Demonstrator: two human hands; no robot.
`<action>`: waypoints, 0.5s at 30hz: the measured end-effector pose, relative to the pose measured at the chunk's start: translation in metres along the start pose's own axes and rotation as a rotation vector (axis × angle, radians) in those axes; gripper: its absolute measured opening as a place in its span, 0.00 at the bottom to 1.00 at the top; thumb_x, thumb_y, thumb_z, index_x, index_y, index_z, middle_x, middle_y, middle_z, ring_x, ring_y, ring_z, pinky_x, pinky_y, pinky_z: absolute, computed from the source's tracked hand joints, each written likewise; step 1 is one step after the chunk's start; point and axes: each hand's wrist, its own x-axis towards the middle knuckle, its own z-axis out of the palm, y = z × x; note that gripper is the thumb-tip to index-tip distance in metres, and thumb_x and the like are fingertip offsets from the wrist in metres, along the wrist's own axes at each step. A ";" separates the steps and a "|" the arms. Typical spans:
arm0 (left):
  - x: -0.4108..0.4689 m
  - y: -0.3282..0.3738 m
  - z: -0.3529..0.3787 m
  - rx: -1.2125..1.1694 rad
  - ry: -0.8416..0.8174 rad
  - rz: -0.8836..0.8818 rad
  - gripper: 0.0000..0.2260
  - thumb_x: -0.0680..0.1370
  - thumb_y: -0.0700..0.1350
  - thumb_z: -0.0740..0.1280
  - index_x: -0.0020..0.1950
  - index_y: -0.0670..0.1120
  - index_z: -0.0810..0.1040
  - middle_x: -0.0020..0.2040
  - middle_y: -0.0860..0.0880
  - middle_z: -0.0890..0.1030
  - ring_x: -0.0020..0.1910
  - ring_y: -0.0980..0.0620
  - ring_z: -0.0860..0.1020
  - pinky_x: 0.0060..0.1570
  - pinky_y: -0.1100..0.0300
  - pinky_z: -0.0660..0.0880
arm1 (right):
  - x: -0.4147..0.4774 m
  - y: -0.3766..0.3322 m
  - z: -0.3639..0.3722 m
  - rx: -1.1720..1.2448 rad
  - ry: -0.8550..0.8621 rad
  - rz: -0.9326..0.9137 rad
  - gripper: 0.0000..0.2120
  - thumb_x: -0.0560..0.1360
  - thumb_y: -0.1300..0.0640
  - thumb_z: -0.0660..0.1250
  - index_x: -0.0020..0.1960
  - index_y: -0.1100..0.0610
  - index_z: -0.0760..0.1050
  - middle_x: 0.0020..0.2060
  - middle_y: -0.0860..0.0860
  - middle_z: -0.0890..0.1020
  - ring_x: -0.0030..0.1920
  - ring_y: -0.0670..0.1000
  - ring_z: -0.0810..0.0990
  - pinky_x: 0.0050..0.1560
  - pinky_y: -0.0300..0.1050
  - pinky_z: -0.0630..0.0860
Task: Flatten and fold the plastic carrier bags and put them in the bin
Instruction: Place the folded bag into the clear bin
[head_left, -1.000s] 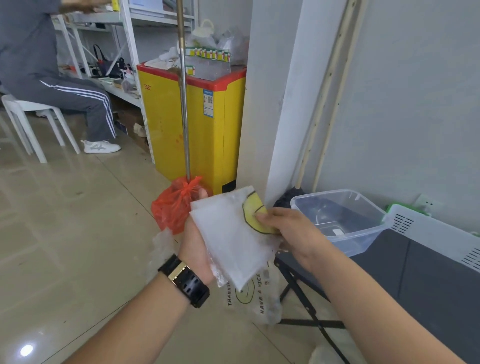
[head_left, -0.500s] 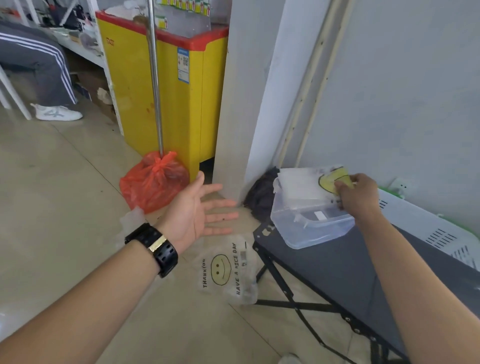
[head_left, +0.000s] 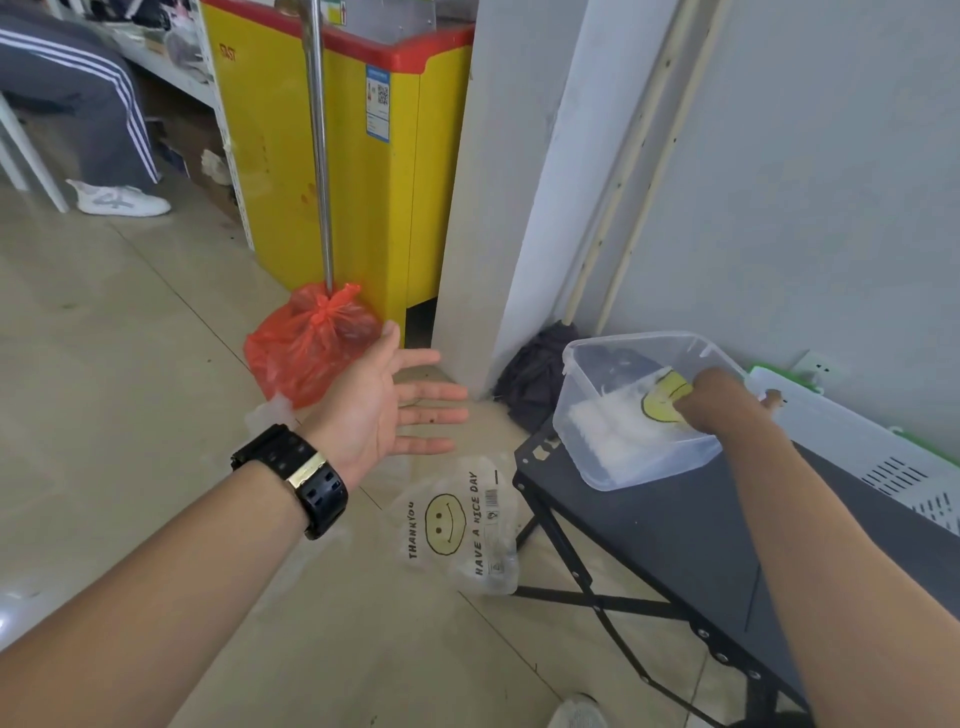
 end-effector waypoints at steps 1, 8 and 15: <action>-0.001 0.000 -0.001 0.008 0.002 0.003 0.28 0.81 0.64 0.49 0.69 0.46 0.71 0.56 0.38 0.83 0.54 0.40 0.83 0.55 0.38 0.77 | -0.002 -0.001 -0.003 -0.029 0.007 -0.001 0.14 0.78 0.58 0.57 0.62 0.57 0.71 0.51 0.54 0.77 0.65 0.59 0.73 0.75 0.60 0.50; 0.000 0.009 -0.011 0.279 0.069 0.054 0.26 0.81 0.63 0.49 0.66 0.47 0.73 0.53 0.42 0.84 0.51 0.43 0.84 0.49 0.44 0.81 | -0.052 -0.094 -0.026 0.252 0.552 -0.402 0.13 0.75 0.65 0.60 0.58 0.62 0.76 0.56 0.61 0.80 0.58 0.63 0.75 0.59 0.53 0.69; 0.022 0.004 -0.051 1.245 0.062 -0.026 0.19 0.81 0.59 0.56 0.62 0.48 0.73 0.59 0.47 0.79 0.54 0.47 0.77 0.56 0.53 0.74 | -0.110 -0.220 0.133 0.105 -0.238 -0.694 0.10 0.77 0.61 0.58 0.56 0.60 0.74 0.54 0.58 0.79 0.50 0.58 0.78 0.47 0.48 0.76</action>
